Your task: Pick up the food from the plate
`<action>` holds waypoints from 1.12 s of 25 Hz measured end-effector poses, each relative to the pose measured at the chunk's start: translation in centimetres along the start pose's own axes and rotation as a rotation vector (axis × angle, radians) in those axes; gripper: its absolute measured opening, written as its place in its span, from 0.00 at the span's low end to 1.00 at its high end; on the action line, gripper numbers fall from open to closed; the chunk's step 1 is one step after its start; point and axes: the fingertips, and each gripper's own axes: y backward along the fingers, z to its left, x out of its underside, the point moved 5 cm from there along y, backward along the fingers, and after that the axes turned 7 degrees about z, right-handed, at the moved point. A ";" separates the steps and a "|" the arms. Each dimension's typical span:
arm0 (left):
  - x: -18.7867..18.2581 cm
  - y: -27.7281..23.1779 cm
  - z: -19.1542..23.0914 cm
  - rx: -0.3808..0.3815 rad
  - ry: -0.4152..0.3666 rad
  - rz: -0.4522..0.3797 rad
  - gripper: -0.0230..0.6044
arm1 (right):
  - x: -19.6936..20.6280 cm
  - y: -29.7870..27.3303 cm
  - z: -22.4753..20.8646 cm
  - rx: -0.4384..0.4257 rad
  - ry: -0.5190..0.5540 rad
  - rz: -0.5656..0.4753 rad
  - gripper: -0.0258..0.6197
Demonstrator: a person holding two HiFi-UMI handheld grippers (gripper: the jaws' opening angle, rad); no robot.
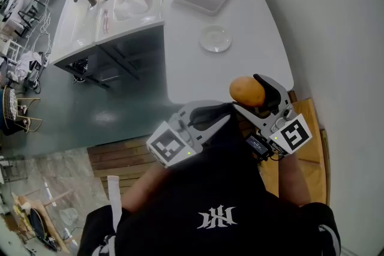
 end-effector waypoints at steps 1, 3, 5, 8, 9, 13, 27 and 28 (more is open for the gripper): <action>0.0 0.0 0.0 0.001 -0.003 0.000 0.11 | 0.0 0.0 0.0 0.001 -0.001 -0.001 0.54; 0.0 -0.1 0.0 0.003 -0.003 -0.001 0.11 | 0.0 0.0 0.0 0.003 -0.002 -0.003 0.54; -0.2 -0.2 0.0 0.002 -0.002 -0.002 0.11 | -0.2 0.1 -0.1 0.003 -0.002 -0.007 0.54; -0.3 -0.2 0.2 -0.003 0.002 -0.008 0.11 | -0.3 0.2 -0.3 0.013 -0.008 -0.009 0.54; -0.2 -0.1 0.3 -0.005 0.003 -0.009 0.11 | -0.3 0.3 -0.4 0.018 -0.010 -0.011 0.54; -0.2 -0.2 0.6 -0.014 0.011 -0.008 0.11 | 0.1 0.8 -0.7 0.029 -0.022 -0.020 0.54; -0.2 -0.7 1.4 -0.008 0.003 -0.002 0.11 | 0.8 1.1 -1.4 0.044 -0.061 -0.009 0.54; 0.0 -0.8 1.5 -0.005 0.001 0.000 0.11 | 1.0 1.0 -1.5 0.045 -0.065 -0.008 0.54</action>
